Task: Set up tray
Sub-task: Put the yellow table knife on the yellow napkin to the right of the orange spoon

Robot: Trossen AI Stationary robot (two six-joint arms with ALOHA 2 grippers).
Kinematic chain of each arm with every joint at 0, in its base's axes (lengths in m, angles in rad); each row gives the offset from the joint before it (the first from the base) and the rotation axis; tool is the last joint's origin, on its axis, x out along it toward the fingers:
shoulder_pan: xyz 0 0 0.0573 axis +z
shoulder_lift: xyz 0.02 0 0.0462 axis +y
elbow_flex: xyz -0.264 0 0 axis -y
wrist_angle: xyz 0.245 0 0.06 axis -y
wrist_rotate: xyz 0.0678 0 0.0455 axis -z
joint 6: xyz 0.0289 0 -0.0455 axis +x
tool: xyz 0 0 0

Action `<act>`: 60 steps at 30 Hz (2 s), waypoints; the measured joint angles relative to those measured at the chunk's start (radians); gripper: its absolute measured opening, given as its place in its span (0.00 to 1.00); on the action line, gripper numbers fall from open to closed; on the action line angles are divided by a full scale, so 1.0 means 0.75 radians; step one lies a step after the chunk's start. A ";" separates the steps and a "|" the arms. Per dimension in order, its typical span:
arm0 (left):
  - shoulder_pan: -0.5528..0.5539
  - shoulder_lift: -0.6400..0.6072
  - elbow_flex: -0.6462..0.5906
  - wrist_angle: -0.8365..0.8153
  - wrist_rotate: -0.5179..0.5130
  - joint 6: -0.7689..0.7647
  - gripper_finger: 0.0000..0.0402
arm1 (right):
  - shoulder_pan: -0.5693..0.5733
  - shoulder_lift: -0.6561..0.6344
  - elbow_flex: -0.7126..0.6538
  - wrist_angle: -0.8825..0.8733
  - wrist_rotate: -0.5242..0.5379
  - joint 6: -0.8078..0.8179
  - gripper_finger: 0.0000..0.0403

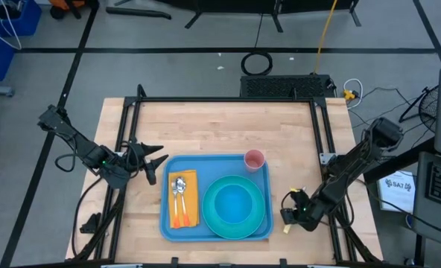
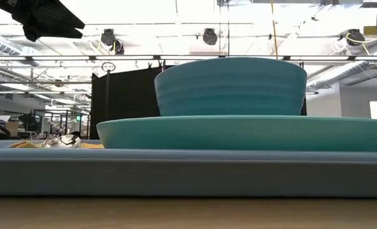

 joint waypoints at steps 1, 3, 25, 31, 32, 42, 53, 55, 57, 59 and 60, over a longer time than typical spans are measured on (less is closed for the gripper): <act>0.000 0.000 0.000 -0.001 0.000 0.000 0.48 | 0.000 0.007 -0.003 -0.034 0.003 0.013 0.41; 0.000 0.000 0.000 -0.001 0.000 0.000 0.48 | -0.001 0.013 -0.022 -0.052 0.013 0.034 0.39; 0.000 0.000 0.000 0.002 -0.014 -0.014 0.48 | -0.092 0.012 -0.101 -0.069 0.062 0.060 0.18; 0.000 0.000 0.000 0.002 -0.013 -0.014 0.48 | -0.080 0.012 -0.101 -0.069 0.133 -0.009 0.09; 0.000 0.000 0.000 0.002 -0.013 -0.014 0.48 | -0.080 0.012 -0.102 -0.070 0.155 -0.020 0.09; 0.000 0.000 0.000 0.003 -0.010 -0.013 0.48 | -0.045 -0.022 -0.119 -0.130 0.649 -0.149 0.01; 0.003 0.000 0.000 0.003 -0.009 -0.014 0.48 | -0.048 -0.124 -0.117 -0.171 0.577 -0.177 0.01; 0.003 0.001 0.000 0.003 -0.009 -0.014 0.48 | -0.048 -0.130 -0.119 -0.172 0.571 -0.239 0.01; 0.003 0.000 0.000 0.003 -0.005 -0.014 0.48 | -0.048 -0.131 -0.121 -0.168 0.563 -0.253 0.05; 0.003 0.001 0.000 0.004 0.003 -0.015 0.48 | -0.054 -0.139 -0.131 -0.150 0.544 -0.255 0.11; 0.003 0.001 0.000 0.003 0.004 -0.020 0.48 | -0.055 -0.143 -0.137 -0.138 0.540 -0.256 0.15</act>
